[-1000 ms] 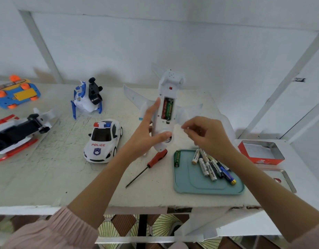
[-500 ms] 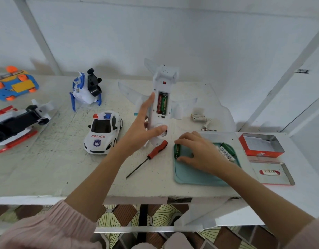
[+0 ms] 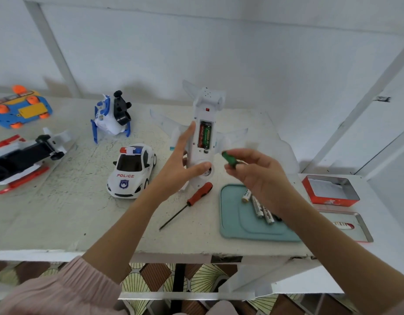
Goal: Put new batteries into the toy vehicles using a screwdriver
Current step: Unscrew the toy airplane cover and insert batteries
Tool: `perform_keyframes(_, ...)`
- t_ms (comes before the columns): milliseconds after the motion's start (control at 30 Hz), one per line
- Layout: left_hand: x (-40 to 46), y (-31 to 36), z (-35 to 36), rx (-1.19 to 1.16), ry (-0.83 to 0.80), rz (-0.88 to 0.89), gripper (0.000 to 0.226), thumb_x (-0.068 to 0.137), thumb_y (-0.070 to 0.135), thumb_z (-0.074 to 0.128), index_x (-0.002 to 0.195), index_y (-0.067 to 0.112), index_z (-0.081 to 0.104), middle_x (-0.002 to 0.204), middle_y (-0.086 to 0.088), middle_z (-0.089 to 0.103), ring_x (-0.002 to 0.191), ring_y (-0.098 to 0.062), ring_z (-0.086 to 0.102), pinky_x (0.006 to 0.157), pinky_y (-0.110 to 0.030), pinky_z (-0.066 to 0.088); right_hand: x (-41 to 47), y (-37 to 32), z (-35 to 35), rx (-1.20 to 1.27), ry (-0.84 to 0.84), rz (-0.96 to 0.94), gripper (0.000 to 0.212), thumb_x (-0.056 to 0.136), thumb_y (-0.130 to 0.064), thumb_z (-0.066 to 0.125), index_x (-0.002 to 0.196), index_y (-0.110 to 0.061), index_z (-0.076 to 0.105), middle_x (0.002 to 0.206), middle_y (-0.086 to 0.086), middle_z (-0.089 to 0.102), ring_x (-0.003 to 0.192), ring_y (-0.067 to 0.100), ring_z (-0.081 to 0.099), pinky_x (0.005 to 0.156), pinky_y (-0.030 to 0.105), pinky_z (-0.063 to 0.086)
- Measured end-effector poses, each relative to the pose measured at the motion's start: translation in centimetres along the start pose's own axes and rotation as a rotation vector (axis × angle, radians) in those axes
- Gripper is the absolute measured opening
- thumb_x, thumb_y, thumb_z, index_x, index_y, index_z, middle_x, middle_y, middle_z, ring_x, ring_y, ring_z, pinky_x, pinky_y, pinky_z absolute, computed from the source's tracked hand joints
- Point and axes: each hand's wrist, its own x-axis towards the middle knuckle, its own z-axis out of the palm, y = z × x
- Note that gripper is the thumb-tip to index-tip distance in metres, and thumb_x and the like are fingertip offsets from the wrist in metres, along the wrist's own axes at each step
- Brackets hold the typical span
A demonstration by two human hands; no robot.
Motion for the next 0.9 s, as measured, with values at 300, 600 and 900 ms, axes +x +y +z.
perform_keyframes(300, -0.3, 0.5, 0.5, -0.055, -0.01, 0.029, 0.084, 0.071, 0.051, 0.072, 0.13, 0.071, 0.017, 0.149, 0.003, 0.039, 0.121, -0.02, 0.053, 0.105, -0.046, 0.043, 3.6, -3.0, 1.8, -0.545, 0.084, -0.176, 0.016, 0.084, 0.003, 0.06, 0.093, -0.007, 0.069, 0.095, 0.017, 0.066, 0.073, 0.013, 0.064, 0.072, 0.019, 0.05)
perform_keyframes(600, -0.6, 0.7, 1.1, -0.092, -0.021, 0.034, 0.088, 0.068, 0.054, 0.073, 0.134, 0.069, 0.016, 0.151, -0.004, 0.036, 0.122, -0.025, 0.053, 0.104, -0.047, 0.044, 6.3, -1.2, 4.0, -1.004, 0.245, -0.484, 0.032, 0.077, 0.0, 0.068, 0.107, -0.004, 0.057, 0.09, -0.002, 0.058, 0.074, 0.0, 0.051, 0.074, 0.009, 0.042)
perform_keyframes(900, -1.0, 0.8, 1.5, -0.122, -0.015, 0.032, 0.087, 0.07, 0.051, 0.072, 0.136, 0.066, 0.017, 0.15, -0.005, 0.037, 0.123, -0.028, 0.051, 0.105, -0.048, 0.043, 7.2, 0.2, 3.3, -1.014, 0.286, -0.702, 0.019, 0.072, -0.007, 0.073, 0.083, 0.001, 0.06, 0.088, 0.01, 0.055, 0.074, 0.012, 0.051, 0.066, 0.014, 0.042)
